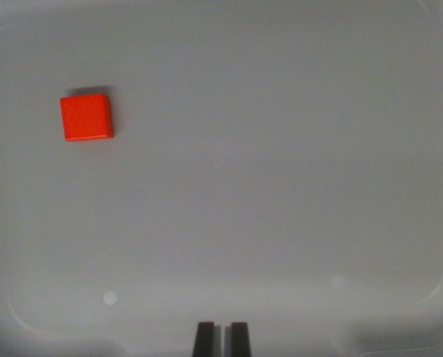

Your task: Reach red block

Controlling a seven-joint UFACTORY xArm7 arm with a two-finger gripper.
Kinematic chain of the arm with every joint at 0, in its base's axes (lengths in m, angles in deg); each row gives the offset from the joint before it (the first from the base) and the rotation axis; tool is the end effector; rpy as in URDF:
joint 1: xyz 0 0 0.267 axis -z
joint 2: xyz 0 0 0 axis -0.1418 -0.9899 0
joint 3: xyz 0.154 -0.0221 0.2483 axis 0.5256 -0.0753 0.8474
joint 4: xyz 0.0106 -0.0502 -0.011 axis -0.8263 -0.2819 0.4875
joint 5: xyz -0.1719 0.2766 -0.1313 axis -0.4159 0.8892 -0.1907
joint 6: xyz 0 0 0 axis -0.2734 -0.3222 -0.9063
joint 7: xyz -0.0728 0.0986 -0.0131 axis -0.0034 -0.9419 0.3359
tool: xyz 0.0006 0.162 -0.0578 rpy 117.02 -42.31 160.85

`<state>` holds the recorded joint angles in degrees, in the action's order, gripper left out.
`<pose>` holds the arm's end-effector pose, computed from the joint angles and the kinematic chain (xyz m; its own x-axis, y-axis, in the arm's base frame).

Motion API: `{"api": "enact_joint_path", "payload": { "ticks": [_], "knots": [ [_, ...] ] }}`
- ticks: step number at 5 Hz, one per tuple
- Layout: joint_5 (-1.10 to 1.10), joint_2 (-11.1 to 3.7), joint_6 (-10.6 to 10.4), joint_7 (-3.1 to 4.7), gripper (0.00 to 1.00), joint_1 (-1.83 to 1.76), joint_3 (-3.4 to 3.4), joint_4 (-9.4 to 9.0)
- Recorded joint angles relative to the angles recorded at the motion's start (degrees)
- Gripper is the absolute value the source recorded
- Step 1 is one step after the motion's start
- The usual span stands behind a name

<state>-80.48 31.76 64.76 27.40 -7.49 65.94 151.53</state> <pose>0.4622 -0.0002 0.3517 0.9966 -0.0658 -0.0505 -0.0678 -0.9970 -0.0386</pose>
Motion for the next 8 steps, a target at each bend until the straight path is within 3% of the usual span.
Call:
{"api": "enact_joint_path", "payload": {
  "ticks": [5, 6, 7, 8],
  "knots": [
    [-0.10, -1.80, -2.4, 0.15, 0.00, -0.43, 0.34, -0.41],
    [-0.17, -3.06, -4.0, 0.26, 0.00, -0.73, 0.58, -0.70],
    [-0.17, -3.06, -4.0, 0.26, 0.00, -0.73, 0.58, -0.70],
    [-0.25, -4.50, -6.0, 0.38, 0.00, -1.08, 0.86, -1.03]
  ]
}}
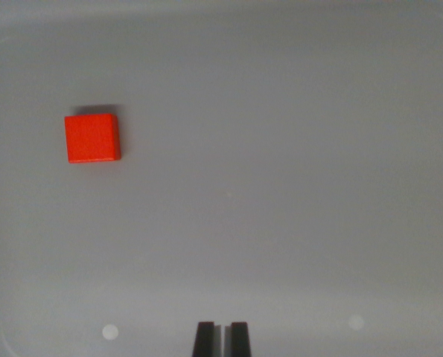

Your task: Reach red block

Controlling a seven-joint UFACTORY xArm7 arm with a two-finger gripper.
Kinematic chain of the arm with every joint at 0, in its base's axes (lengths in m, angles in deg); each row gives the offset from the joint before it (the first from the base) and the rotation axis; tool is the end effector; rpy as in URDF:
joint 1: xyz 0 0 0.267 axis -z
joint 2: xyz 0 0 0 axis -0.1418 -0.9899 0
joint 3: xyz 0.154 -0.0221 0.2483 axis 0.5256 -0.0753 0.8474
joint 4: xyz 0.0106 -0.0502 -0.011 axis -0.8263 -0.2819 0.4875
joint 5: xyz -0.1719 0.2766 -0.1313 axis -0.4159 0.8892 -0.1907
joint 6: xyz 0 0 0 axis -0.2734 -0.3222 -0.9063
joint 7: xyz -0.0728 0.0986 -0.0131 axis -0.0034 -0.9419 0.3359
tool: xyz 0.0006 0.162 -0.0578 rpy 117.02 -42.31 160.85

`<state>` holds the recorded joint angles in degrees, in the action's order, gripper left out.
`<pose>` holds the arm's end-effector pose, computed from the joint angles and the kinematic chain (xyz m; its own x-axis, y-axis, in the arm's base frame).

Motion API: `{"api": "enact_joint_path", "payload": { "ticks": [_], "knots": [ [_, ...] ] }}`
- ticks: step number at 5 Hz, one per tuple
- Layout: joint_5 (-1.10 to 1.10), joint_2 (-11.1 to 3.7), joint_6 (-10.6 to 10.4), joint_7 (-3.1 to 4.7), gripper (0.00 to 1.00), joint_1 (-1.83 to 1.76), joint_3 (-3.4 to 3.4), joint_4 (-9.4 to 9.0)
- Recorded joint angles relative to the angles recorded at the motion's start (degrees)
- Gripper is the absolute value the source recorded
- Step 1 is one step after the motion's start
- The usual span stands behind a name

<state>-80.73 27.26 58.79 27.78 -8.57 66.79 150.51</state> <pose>0.4915 0.0141 0.3135 0.9987 -0.0294 -0.0423 -0.0309 -0.9989 -0.0348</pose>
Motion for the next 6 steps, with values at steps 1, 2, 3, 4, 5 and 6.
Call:
{"api": "enact_joint_path", "payload": {
  "ticks": [1, 2, 3, 4, 5, 6],
  "knots": [
    [0.00, 0.00, 0.0, 0.00, 0.00, 0.00, 0.00, 0.00],
    [-0.09, -1.61, -2.1, 0.14, 0.00, -0.38, 0.31, -0.37],
    [-0.09, -1.61, -2.1, 0.14, 0.00, -0.38, 0.31, -0.37],
    [-0.19, -3.38, -4.5, 0.29, 0.00, -0.81, 0.64, -0.77],
    [-0.19, -3.38, -4.5, 0.29, 0.00, -0.81, 0.64, -0.77],
    [-0.29, -5.16, -6.8, 0.44, 0.00, -1.24, 0.98, -1.18]
  ]
}}
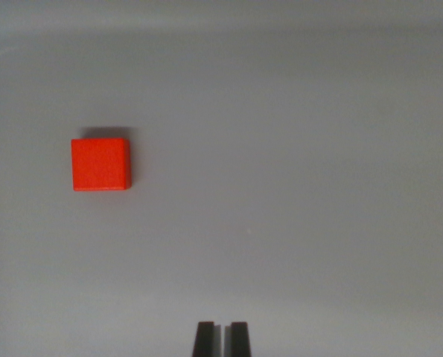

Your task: Reach red block

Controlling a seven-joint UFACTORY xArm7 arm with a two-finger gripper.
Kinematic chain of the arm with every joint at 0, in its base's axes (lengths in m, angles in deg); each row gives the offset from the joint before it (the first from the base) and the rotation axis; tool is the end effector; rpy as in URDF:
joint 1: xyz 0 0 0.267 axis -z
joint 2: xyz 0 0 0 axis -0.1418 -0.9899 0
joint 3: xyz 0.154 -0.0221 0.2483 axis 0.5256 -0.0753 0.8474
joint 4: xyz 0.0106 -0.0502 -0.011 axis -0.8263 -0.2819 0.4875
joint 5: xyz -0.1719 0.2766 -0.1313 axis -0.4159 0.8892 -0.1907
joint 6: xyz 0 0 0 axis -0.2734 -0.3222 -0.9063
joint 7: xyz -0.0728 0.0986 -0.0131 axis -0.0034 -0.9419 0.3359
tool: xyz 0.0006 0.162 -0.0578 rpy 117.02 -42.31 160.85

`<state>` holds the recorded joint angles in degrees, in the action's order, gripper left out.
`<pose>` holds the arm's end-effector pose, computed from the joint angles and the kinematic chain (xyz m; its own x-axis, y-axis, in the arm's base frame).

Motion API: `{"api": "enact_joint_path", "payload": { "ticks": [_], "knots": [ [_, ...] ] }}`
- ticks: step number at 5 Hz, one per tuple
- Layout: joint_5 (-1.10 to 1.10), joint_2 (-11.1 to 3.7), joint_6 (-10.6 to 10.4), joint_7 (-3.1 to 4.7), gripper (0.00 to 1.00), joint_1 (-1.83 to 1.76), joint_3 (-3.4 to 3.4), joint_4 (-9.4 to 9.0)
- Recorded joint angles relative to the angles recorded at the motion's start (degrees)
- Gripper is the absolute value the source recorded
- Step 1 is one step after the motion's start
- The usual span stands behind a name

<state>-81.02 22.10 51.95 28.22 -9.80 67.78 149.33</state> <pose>0.5198 0.0326 0.2672 0.9994 0.0136 -0.0333 0.0125 -0.9994 -0.0329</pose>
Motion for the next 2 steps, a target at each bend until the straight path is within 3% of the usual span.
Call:
{"api": "enact_joint_path", "payload": {
  "ticks": [1, 2],
  "knots": [
    [0.00, 0.00, 0.0, 0.00, 0.00, 0.00, 0.00, 0.00],
    [-0.11, -1.94, -2.6, 0.17, 0.00, -0.47, 0.37, -0.44]
  ]
}}
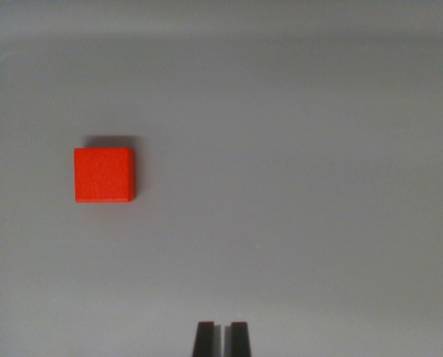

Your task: Reach red block

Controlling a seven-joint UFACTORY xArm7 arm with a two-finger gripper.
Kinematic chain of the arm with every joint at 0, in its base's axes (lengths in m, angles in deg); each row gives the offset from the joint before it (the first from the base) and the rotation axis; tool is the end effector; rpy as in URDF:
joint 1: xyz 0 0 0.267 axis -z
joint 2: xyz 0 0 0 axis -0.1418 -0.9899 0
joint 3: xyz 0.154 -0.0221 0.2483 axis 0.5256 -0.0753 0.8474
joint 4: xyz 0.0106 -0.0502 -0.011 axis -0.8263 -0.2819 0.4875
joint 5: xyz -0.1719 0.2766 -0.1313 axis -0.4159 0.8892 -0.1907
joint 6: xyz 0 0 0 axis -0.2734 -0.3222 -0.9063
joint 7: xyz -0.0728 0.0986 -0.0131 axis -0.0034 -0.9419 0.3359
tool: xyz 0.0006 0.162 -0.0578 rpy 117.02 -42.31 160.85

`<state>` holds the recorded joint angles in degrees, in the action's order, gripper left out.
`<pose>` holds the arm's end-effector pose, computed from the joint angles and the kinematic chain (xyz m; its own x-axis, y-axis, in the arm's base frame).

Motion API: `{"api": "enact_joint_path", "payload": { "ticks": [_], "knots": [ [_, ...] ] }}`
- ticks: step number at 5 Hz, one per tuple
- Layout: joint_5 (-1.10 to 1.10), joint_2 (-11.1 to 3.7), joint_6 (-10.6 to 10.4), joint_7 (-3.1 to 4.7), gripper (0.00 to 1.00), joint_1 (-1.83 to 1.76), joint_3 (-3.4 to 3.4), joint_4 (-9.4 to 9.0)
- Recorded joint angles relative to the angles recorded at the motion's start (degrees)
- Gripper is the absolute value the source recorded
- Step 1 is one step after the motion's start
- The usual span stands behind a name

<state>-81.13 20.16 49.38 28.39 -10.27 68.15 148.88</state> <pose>0.5289 0.0401 0.2492 0.9991 0.0301 -0.0301 0.0291 -0.9990 -0.0329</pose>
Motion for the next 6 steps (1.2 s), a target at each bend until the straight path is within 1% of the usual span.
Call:
{"api": "enact_joint_path", "payload": {
  "ticks": [1, 2, 3, 4, 5, 6],
  "knots": [
    [0.00, 0.00, 0.0, 0.00, 0.00, 0.00, 0.00, 0.00],
    [-0.11, -2.00, -2.7, 0.17, 0.00, -0.48, 0.38, -0.46],
    [-0.11, -2.00, -2.7, 0.17, 0.00, -0.48, 0.38, -0.46],
    [-0.23, -4.06, -5.4, 0.35, 0.00, -0.97, 0.77, -0.93],
    [-0.23, -4.06, -5.4, 0.35, 0.00, -0.97, 0.77, -0.93],
    [-0.34, -6.11, -8.1, 0.52, 0.00, -1.46, 1.16, -1.40]
  ]
}}
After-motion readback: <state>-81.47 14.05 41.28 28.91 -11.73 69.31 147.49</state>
